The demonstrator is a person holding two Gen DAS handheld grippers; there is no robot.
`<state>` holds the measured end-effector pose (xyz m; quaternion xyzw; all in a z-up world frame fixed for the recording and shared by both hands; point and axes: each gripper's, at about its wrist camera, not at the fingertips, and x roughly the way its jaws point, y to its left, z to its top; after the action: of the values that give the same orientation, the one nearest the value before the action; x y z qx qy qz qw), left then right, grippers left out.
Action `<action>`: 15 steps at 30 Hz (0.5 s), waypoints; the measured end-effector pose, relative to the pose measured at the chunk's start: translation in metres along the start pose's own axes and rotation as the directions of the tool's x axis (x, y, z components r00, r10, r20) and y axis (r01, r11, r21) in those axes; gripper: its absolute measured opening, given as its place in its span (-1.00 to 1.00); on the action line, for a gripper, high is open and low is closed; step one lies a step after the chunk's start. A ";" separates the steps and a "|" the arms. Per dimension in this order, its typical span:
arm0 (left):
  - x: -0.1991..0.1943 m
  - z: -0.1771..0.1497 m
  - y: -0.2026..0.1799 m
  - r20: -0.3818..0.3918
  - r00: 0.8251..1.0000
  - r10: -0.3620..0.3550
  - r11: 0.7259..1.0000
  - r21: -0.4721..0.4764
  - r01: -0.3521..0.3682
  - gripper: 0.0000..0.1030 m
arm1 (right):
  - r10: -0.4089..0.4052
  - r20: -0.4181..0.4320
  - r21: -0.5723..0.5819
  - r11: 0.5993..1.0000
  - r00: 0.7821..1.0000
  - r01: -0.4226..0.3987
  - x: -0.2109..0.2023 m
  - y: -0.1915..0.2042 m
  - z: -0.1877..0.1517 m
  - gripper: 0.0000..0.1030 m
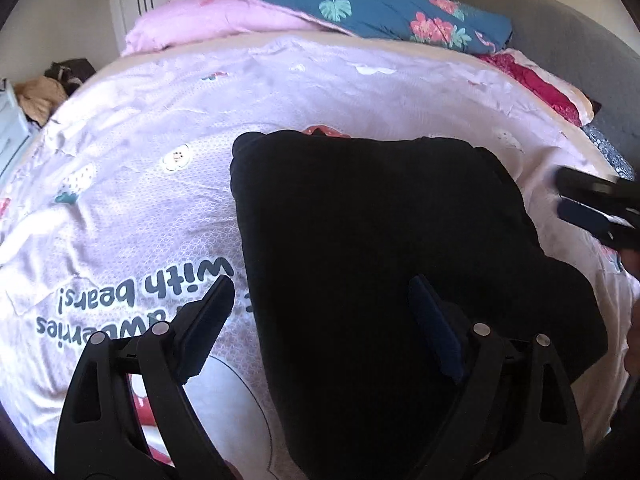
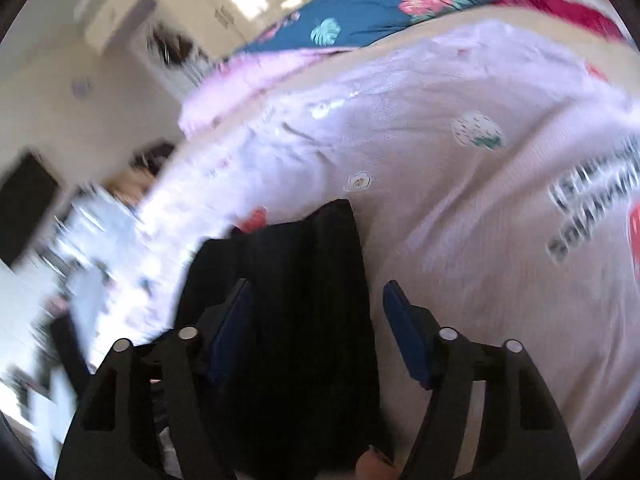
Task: Fold small clothes
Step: 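Lay the folded shirt down and open both grippers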
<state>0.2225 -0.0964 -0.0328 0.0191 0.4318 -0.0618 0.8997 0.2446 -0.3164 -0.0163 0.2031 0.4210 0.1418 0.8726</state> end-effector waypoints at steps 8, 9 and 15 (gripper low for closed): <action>-0.005 -0.004 -0.001 0.027 1.000 -0.006 1.000 -0.006 0.007 0.58 | -0.200 -0.040 -0.179 0.965 0.979 0.190 0.057 0.022 0.006 0.11; -0.006 -0.005 -0.002 0.030 0.999 -0.010 1.000 -0.002 0.010 0.58 | -0.199 -0.058 -0.185 0.965 0.978 0.186 0.064 0.021 0.005 0.00; -0.010 -0.005 -0.012 0.034 0.998 -0.048 0.999 0.009 0.048 0.58 | -0.117 0.066 -0.286 0.949 0.991 0.131 0.034 0.038 0.008 -0.82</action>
<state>0.2112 -0.1066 -0.0277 0.0113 0.4163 -0.0855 0.9051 0.2689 -0.2710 -0.0168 0.0497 0.3866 0.1419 0.9099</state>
